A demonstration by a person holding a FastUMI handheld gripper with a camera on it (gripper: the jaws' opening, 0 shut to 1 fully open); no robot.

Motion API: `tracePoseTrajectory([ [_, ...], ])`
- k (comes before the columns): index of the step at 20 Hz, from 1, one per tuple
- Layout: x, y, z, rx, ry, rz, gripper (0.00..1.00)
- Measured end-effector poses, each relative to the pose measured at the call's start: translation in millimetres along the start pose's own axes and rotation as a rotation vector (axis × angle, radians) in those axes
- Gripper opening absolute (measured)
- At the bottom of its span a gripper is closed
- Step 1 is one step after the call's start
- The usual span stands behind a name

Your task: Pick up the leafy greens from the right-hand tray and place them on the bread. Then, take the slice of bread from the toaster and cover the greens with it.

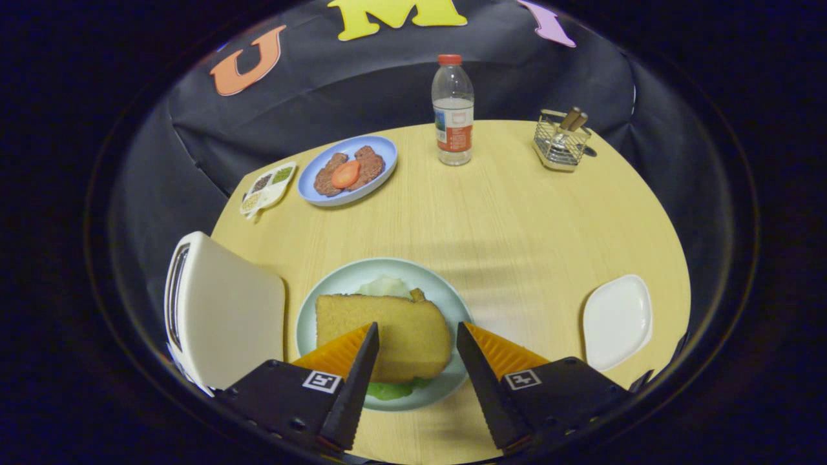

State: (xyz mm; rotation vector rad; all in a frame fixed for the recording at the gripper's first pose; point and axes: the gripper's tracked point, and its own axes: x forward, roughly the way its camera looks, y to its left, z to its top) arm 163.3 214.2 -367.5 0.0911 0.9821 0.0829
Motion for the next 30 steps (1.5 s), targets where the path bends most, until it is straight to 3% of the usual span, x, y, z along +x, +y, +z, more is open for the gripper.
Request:
tracePoseTrajectory([
  [6, -89, 6, 32, -0.073, -0.231, 0.013, 0.94],
  [14, -258, 23, 68, -0.191, -0.710, -0.018, 0.96],
  [18, -345, 33, 57, -0.221, -0.947, -0.017, 0.96],
  [22, -381, 35, 28, -0.211, -0.985, -0.034, 0.96],
  [30, -375, 48, -11, -0.228, -0.923, -0.079, 0.96],
])
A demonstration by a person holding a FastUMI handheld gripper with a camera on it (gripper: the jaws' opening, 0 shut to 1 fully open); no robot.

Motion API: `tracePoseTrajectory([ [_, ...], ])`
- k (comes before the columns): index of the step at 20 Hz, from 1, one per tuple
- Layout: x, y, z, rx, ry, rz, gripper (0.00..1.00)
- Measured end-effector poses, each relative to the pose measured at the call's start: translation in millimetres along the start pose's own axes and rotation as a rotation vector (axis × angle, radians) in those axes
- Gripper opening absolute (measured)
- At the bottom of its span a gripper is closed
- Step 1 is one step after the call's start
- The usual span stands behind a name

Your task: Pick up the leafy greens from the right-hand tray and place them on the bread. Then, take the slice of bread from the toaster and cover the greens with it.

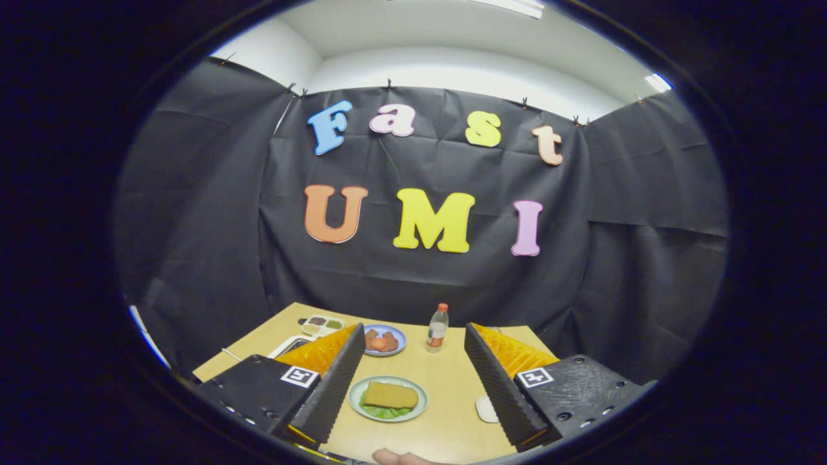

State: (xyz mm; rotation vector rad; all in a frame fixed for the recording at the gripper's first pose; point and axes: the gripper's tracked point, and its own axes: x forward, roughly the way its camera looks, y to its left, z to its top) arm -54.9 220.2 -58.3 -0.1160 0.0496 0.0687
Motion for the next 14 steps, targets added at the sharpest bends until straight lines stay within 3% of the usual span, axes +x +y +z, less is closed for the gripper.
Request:
tracePoseTrajectory([
  [14, 6.8, -1.1, 0.5, 0.005, -0.014, -0.046, 0.96],
])
